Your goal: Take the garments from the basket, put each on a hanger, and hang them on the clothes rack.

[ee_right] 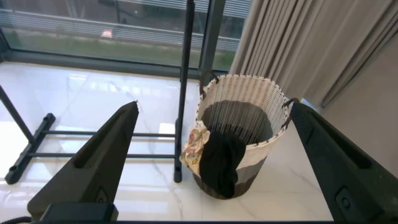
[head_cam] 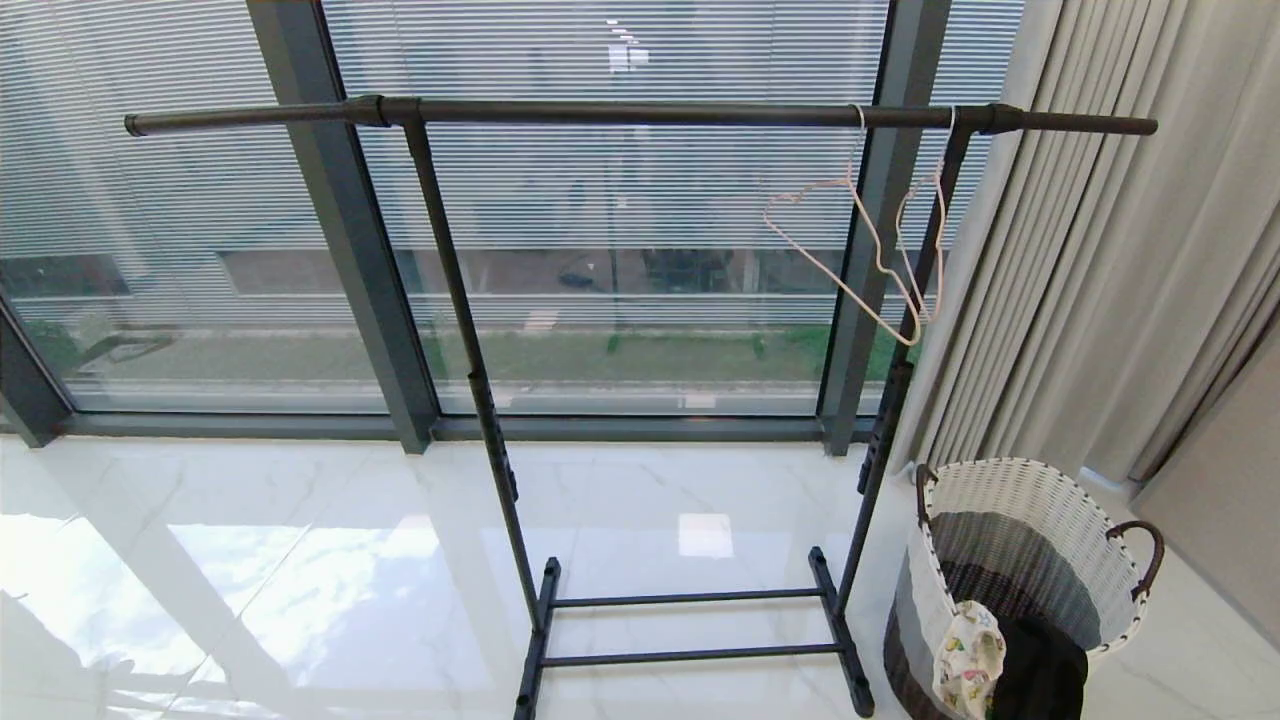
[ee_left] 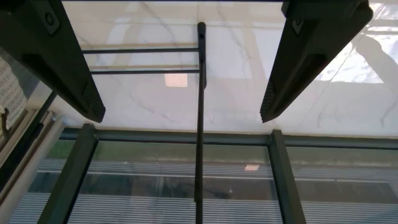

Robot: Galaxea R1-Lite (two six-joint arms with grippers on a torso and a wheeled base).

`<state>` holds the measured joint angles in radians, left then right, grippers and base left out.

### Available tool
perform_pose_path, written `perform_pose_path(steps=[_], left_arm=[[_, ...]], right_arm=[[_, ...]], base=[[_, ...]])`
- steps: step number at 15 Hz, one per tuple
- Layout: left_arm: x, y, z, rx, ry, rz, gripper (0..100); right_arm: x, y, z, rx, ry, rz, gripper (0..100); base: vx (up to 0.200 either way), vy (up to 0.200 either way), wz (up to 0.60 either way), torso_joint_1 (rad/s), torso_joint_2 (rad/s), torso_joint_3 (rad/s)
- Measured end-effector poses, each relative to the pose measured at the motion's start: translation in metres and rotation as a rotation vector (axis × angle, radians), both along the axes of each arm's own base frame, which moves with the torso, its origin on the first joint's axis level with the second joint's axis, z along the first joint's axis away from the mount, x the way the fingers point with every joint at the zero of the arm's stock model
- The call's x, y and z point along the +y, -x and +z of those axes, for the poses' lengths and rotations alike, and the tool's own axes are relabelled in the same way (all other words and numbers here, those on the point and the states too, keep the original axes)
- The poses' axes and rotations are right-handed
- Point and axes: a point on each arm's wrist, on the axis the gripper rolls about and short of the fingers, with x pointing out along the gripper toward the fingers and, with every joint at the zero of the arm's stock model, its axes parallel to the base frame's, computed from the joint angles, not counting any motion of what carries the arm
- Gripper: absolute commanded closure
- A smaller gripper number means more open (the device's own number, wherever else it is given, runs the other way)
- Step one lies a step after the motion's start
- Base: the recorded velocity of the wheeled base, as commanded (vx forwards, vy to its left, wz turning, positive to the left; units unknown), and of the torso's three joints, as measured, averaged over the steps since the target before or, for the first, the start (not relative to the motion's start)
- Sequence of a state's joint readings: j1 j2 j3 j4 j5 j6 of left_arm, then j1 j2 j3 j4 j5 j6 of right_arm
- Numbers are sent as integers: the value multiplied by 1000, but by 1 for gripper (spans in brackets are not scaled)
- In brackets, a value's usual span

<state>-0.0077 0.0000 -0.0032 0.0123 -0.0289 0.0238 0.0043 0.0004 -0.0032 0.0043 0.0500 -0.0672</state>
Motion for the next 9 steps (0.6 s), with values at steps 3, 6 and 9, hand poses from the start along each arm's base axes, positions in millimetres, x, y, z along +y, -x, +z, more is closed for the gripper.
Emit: perform_pose_path(steps=[3, 6, 9], left_arm=[[0, 0, 0, 0, 3, 0, 0], [0, 0, 0, -1, 9, 0, 0], [0, 0, 0, -1, 9, 0, 0]], right_arm=[[0, 0, 0, 0, -1, 0, 0], [0, 0, 0, 0, 3, 0, 0], [0, 0, 0, 0, 4, 0, 0]], base=[[0, 0, 0, -191, 474, 284], [0, 0, 0, -185, 473, 292], [0, 0, 0, -168, 466, 303]])
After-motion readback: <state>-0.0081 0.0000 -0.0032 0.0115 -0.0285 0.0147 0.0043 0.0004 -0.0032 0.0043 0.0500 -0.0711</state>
